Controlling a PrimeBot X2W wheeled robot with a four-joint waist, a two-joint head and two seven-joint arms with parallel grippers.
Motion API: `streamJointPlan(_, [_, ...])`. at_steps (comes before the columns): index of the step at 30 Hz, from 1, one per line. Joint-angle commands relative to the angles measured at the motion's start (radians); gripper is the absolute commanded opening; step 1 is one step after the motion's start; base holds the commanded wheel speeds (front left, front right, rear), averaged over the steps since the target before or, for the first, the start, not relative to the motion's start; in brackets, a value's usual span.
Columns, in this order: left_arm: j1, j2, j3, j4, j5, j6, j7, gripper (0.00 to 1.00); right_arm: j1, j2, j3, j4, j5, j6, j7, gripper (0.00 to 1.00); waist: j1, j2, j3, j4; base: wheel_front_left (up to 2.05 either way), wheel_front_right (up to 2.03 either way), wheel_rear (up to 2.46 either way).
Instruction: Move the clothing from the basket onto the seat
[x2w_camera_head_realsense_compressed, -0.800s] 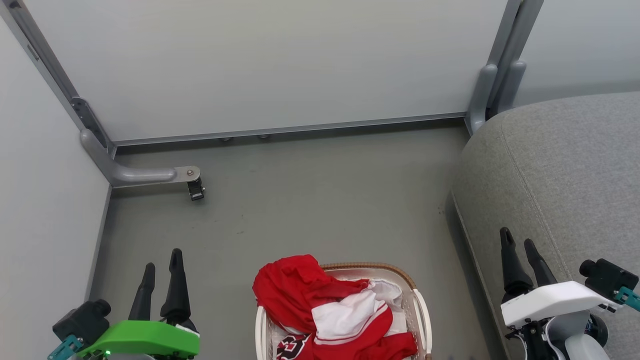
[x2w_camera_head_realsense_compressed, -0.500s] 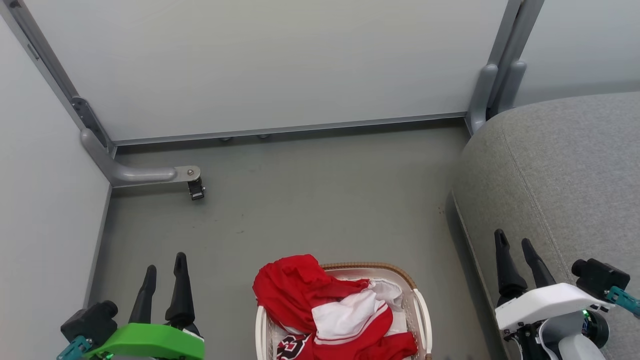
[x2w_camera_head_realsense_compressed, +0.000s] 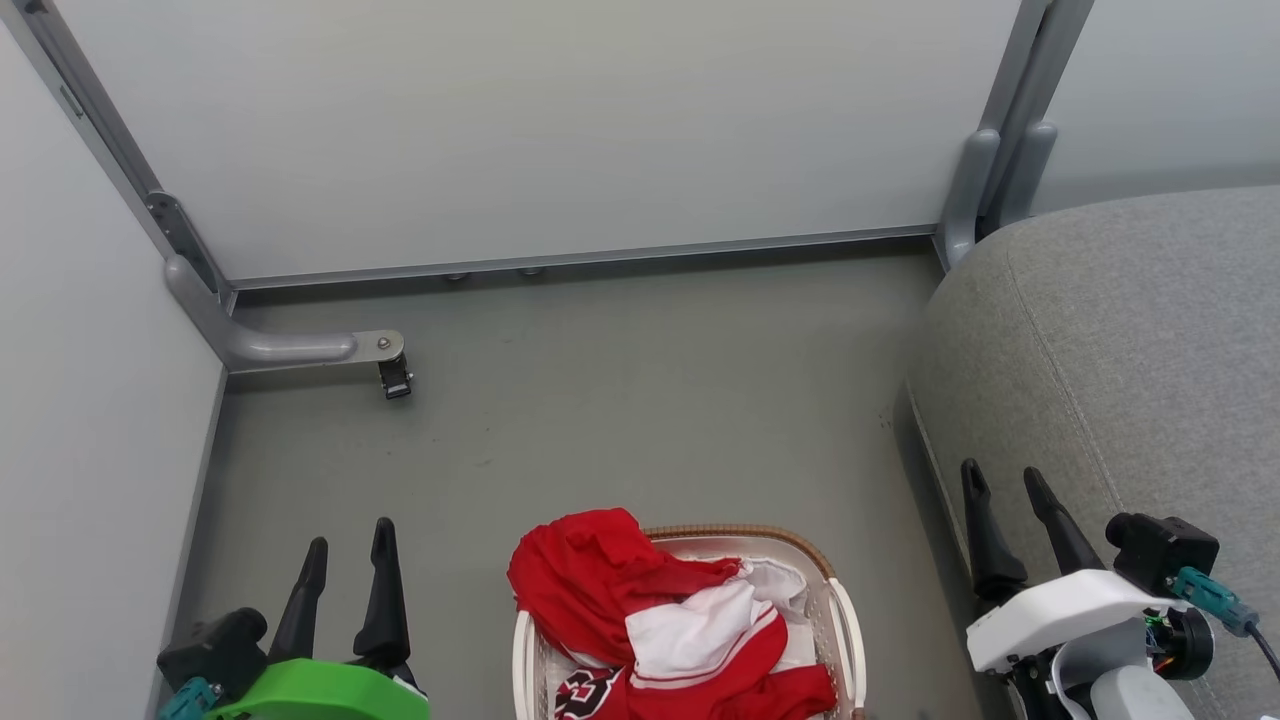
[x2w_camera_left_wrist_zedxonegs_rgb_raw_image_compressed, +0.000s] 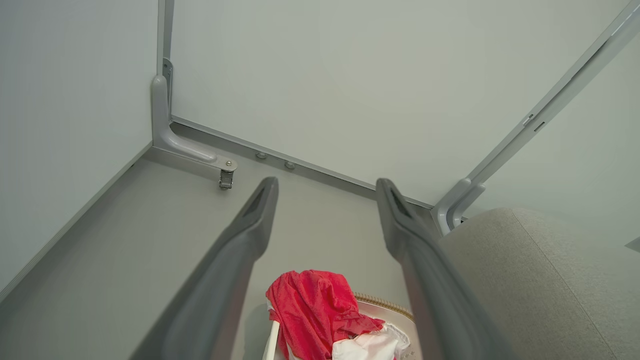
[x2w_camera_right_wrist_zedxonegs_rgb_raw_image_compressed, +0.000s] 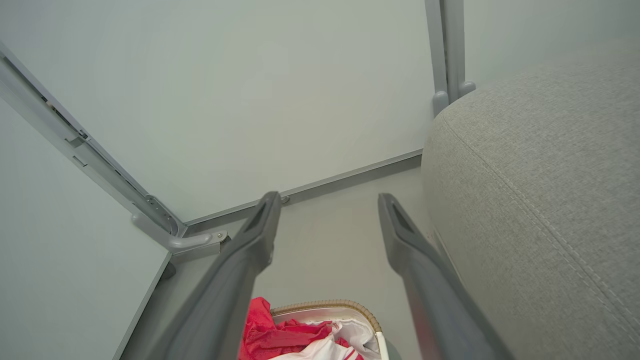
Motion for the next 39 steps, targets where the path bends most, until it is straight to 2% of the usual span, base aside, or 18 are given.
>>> streamJointPlan(1, [0.007, 0.008, -0.003, -0.001, 0.030, 0.002, -0.009, 1.00, -0.013, -0.006, 0.004, -0.005, -0.028, 0.000, -0.010, 1.00, 0.0000, 0.0080, 0.000, 0.000, 0.00, 0.00, 0.00])
streamJointPlan(39, [0.031, 0.010, -0.043, 0.030, 0.287, 0.000, -0.084, 1.00, 0.000, -0.010, 0.024, 0.007, -0.317, 0.000, -0.084, 1.00, 0.0000, 0.0116, 0.004, 0.009, 0.00, 0.00, 0.00])
